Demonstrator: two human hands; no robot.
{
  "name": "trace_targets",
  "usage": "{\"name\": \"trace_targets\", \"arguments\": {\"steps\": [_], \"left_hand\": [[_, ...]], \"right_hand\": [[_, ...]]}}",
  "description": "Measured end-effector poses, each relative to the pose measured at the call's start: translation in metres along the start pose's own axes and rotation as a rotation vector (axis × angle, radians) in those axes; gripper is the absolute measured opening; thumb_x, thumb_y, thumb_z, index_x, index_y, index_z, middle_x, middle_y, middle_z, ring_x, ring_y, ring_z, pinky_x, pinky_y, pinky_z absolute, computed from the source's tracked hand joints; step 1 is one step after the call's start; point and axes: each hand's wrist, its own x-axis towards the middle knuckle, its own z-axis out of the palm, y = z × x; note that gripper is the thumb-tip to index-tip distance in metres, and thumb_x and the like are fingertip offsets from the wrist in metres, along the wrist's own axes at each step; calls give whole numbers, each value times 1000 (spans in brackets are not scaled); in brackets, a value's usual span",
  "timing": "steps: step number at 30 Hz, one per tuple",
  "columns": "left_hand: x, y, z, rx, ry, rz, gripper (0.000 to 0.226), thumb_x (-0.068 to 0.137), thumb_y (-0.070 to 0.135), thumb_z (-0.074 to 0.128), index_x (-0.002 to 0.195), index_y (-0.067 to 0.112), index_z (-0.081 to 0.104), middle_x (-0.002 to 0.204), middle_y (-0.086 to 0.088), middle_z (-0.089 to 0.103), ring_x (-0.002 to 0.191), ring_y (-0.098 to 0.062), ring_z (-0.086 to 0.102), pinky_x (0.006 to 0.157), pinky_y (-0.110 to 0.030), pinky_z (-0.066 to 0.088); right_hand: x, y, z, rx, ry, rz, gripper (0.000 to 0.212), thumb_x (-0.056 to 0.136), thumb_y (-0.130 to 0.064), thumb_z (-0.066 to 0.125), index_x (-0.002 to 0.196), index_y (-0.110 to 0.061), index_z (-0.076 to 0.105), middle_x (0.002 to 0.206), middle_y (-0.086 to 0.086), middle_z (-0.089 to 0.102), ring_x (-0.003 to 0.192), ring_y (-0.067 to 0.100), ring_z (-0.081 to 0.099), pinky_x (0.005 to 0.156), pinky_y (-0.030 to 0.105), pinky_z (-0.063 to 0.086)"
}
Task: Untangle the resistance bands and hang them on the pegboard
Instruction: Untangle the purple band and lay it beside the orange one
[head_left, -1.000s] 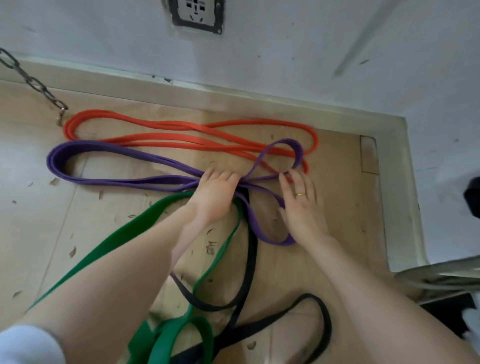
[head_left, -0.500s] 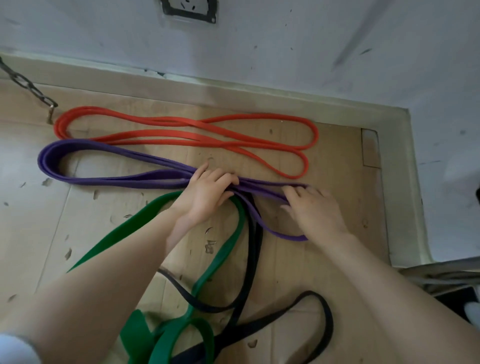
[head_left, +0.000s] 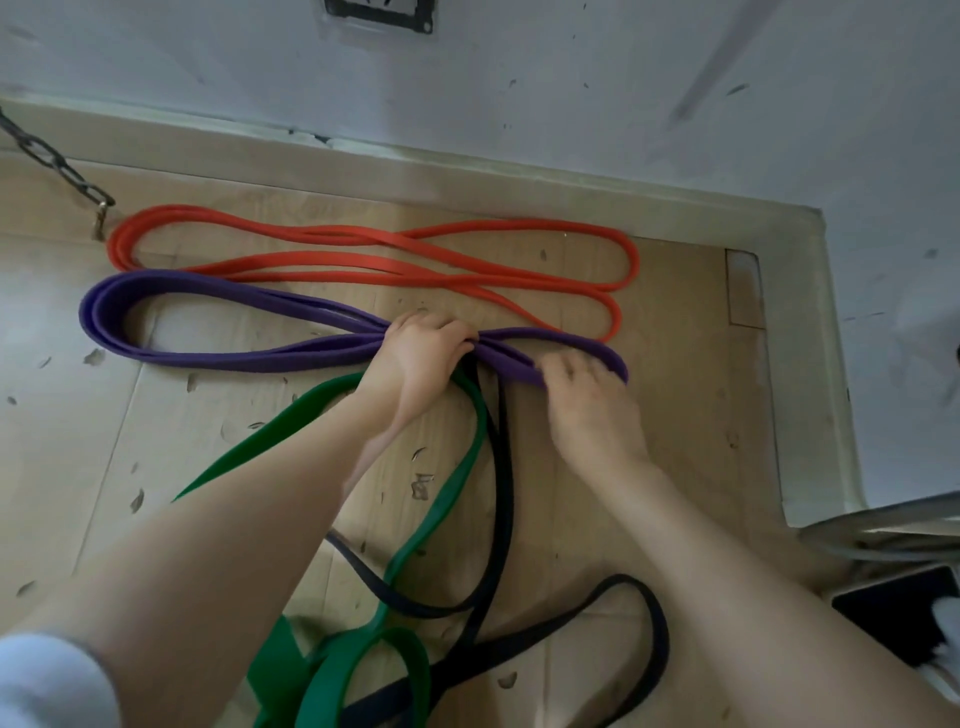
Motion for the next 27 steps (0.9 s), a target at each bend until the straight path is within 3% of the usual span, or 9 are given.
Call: {"name": "trace_targets", "arguments": {"steps": [2, 8, 11, 14, 17, 20, 23, 25, 27], "left_hand": [[2, -1, 0, 30, 13, 3, 29, 98, 18, 41, 117, 10, 61, 116, -11, 63, 107, -32, 54, 101, -36, 29], [3, 5, 1, 175, 53, 11, 28, 94, 13, 48, 120, 13, 59, 120, -9, 58, 112, -32, 51, 108, -41, 25], [0, 4, -3, 267, 51, 55, 25, 92, 14, 52, 115, 12, 62, 112, -12, 58, 107, -34, 51, 91, -42, 36], [-2, 4, -9, 300, 97, 106, 14, 85, 10, 63, 98, 8, 67, 94, -13, 64, 87, -35, 60, 73, -39, 45], [-7, 14, -14, 236, 199, 38, 14, 80, 7, 66, 94, 9, 63, 94, -12, 64, 87, -34, 60, 73, -41, 47], [-20, 25, -7, 264, -60, 212, 34, 86, 7, 55, 118, 18, 59, 123, -6, 57, 114, -31, 48, 92, -42, 37], [-29, 22, 1, 418, -311, 303, 49, 94, 9, 39, 139, 27, 37, 145, 5, 38, 130, -26, 28, 103, -36, 24], [-33, 18, 0, 426, -300, 351, 44, 92, 10, 45, 134, 25, 45, 138, 4, 48, 126, -26, 33, 101, -37, 29], [-40, 16, -6, 436, -233, 459, 39, 77, 12, 66, 114, 25, 64, 113, 4, 67, 109, -24, 54, 86, -35, 44]], "right_hand": [[14, 10, -7, 113, 22, 93, 31, 93, -12, 50, 124, -11, 46, 115, 12, 61, 104, 31, 54, 76, 38, 44], [21, 11, 5, -56, -7, 25, 35, 98, -19, 41, 131, -8, 42, 127, 15, 54, 114, 32, 48, 91, 41, 38], [18, 6, 14, -46, 36, 72, 39, 98, -24, 41, 133, -7, 42, 121, 14, 59, 109, 34, 53, 91, 44, 39], [28, 8, 11, -39, 57, 91, 31, 100, -24, 36, 126, -13, 48, 115, 9, 63, 106, 30, 54, 88, 40, 37], [40, 10, 1, 25, 104, 135, 24, 99, -23, 37, 113, -14, 54, 109, 7, 64, 102, 28, 56, 85, 38, 37], [40, 10, 1, 57, 38, 142, 27, 98, -25, 39, 119, -15, 53, 115, 7, 63, 107, 29, 56, 88, 39, 37], [37, 10, 6, 45, 13, 125, 30, 98, -26, 40, 122, -14, 51, 117, 9, 63, 108, 31, 56, 90, 40, 38], [35, 8, 7, 2, 0, 99, 28, 98, -24, 40, 121, -13, 50, 114, 10, 62, 106, 31, 56, 89, 41, 39], [27, 4, 8, -66, 8, 44, 24, 96, -18, 44, 118, -10, 51, 111, 11, 63, 103, 31, 58, 86, 40, 41]]}}
